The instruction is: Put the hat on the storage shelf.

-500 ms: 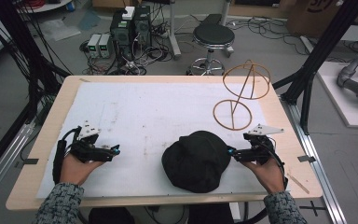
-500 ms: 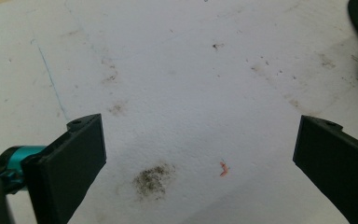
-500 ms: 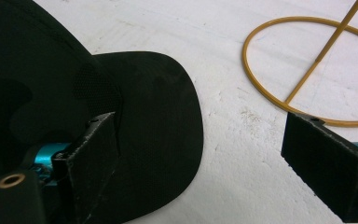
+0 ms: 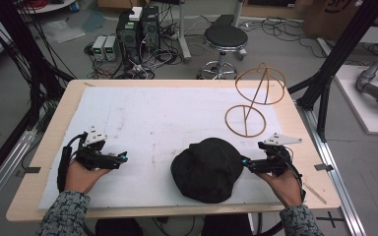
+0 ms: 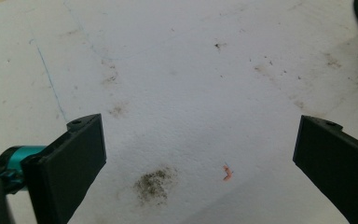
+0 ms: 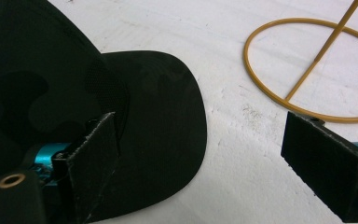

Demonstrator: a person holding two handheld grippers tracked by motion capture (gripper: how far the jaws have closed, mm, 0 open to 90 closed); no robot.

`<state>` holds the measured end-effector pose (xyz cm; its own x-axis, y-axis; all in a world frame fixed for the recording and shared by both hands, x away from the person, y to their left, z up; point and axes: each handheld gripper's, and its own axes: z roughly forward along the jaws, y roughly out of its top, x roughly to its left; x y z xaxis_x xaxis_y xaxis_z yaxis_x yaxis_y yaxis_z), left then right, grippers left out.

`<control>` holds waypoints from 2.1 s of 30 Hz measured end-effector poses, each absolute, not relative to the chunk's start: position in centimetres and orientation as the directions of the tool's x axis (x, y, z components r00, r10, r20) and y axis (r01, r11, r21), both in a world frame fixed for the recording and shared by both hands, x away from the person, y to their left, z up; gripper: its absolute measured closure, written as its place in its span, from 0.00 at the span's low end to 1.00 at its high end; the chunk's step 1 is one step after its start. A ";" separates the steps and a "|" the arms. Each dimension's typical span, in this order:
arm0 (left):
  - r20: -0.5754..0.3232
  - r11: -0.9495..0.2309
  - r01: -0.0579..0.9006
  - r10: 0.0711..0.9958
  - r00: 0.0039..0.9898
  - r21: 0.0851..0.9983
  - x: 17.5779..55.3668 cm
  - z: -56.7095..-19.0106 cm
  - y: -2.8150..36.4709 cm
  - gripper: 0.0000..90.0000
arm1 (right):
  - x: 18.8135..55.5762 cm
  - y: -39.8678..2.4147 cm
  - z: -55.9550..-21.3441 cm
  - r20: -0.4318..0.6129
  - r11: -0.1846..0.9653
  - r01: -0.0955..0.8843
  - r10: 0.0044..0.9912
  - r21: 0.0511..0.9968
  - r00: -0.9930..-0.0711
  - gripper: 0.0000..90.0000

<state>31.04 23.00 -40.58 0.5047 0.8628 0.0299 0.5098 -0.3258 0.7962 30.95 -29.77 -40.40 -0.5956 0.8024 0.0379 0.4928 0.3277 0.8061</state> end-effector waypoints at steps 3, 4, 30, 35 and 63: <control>0.026 -0.323 0.512 0.863 0.504 0.796 31.1 -40.6 23.1 0.03 | 30.7 -29.8 -40.5 0.046 0.325 0.498 0.801 0.804 -0.597 0.13; 0.027 -0.320 0.512 0.866 0.499 0.797 31.1 -40.6 23.1 0.03 | 30.7 -29.9 -40.5 0.045 0.327 0.498 0.800 0.803 -0.598 0.13; 0.019 -0.309 0.512 0.869 0.495 0.801 30.9 -40.4 23.0 0.03 | 23.8 -25.3 -38.9 -0.005 0.348 0.307 0.669 0.886 -0.743 0.26; 0.020 -0.311 0.514 0.869 0.494 0.799 30.8 -40.4 23.3 0.03 | 23.8 -24.2 -39.5 -0.033 0.379 0.286 0.649 0.880 -0.760 0.29; 0.010 -0.288 0.524 0.883 0.470 0.801 30.9 -40.7 24.2 0.11 | 24.1 -22.3 -40.6 -0.308 0.521 0.141 0.678 0.842 -0.667 0.85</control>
<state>30.89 24.16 -40.67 0.4696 0.8828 0.0098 0.5243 -0.2878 0.8015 24.15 -22.33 -40.60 -0.6675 0.6780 -0.3078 0.1405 0.5207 0.8421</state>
